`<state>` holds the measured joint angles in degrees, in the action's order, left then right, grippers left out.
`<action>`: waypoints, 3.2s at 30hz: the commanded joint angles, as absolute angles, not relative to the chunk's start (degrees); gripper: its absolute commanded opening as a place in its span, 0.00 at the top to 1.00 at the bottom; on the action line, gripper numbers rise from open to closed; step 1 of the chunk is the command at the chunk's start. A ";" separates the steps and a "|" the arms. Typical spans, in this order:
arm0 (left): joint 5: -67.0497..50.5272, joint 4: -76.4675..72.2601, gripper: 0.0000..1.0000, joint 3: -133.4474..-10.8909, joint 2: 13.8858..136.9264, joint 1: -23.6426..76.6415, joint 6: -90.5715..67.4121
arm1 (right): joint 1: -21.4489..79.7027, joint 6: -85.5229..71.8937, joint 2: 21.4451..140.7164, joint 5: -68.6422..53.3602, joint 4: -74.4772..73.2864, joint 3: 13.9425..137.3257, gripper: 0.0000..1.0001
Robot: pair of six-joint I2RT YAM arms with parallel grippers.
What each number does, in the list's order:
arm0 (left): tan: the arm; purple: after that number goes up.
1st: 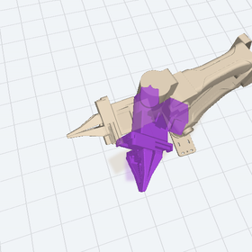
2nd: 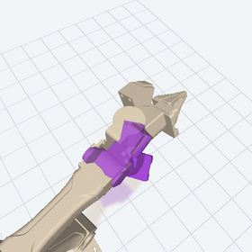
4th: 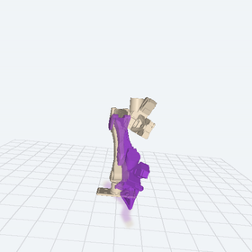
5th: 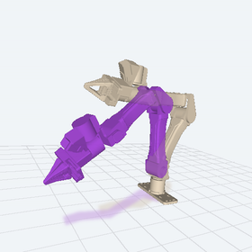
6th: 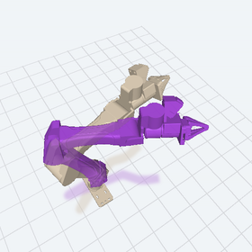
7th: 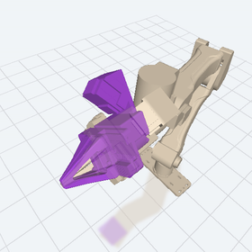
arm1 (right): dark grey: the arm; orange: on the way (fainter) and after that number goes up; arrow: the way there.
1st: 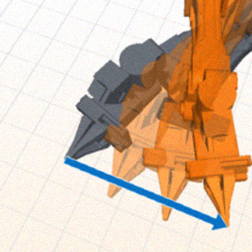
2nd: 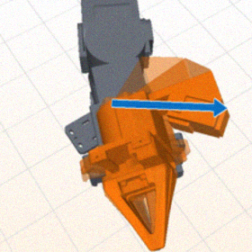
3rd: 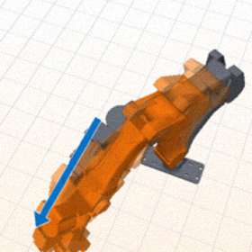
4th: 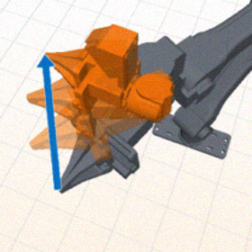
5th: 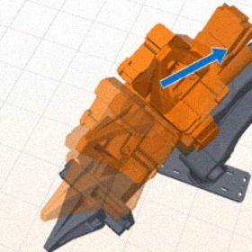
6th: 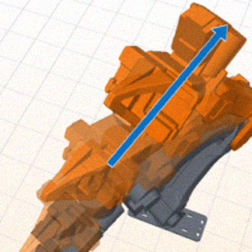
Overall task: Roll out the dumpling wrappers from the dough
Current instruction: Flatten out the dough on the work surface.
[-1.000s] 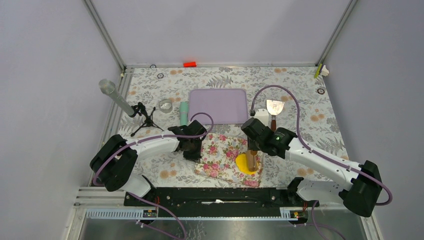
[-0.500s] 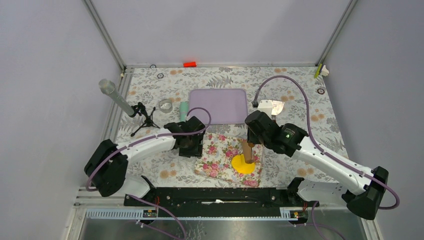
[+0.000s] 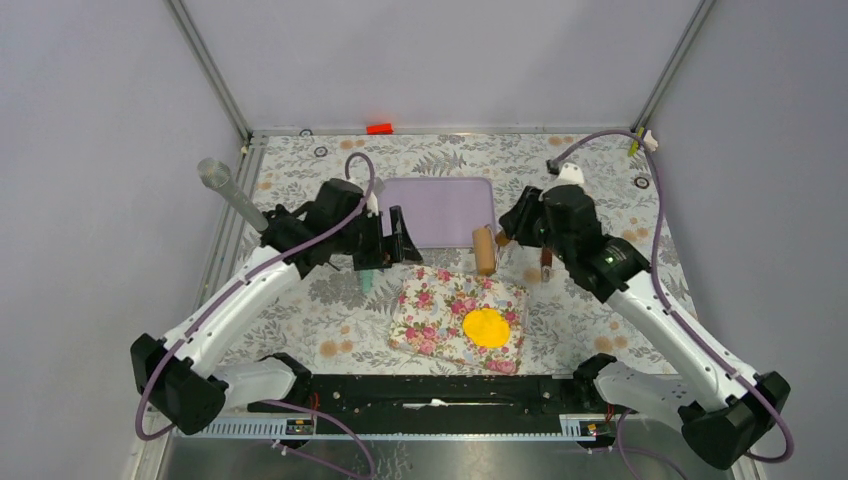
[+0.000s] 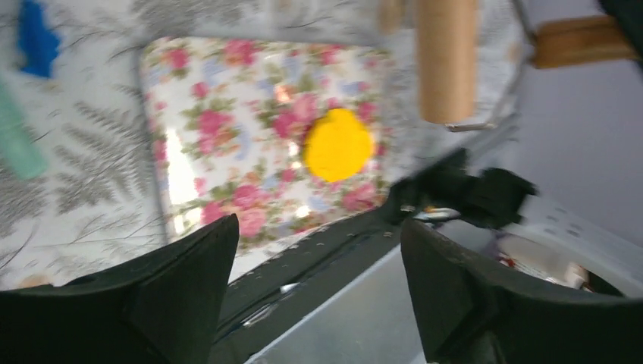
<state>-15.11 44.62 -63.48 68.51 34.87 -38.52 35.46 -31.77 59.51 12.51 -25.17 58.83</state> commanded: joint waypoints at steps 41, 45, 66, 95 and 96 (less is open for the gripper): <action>-51.06 -4.69 1.00 -54.72 71.30 30.84 -58.25 | 31.35 -46.59 51.93 -32.12 11.34 48.67 0.24; -56.44 1.07 1.00 -57.00 70.94 29.19 -52.77 | 29.36 -44.27 51.60 -40.13 6.60 50.44 0.16; -62.38 13.61 1.00 -59.53 66.64 28.93 -41.32 | 26.21 -51.91 54.77 -58.83 15.72 47.11 0.20; -63.84 14.68 1.00 -63.67 70.84 30.73 -39.58 | 26.19 -58.46 57.47 -56.62 26.98 40.58 0.37; -63.87 14.41 1.00 -63.71 70.77 30.83 -39.70 | 26.19 -58.45 57.55 -56.48 26.98 40.48 0.39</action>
<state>-61.82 18.41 -60.40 70.78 29.23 -40.29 26.06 -58.08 57.08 -56.55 23.00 39.97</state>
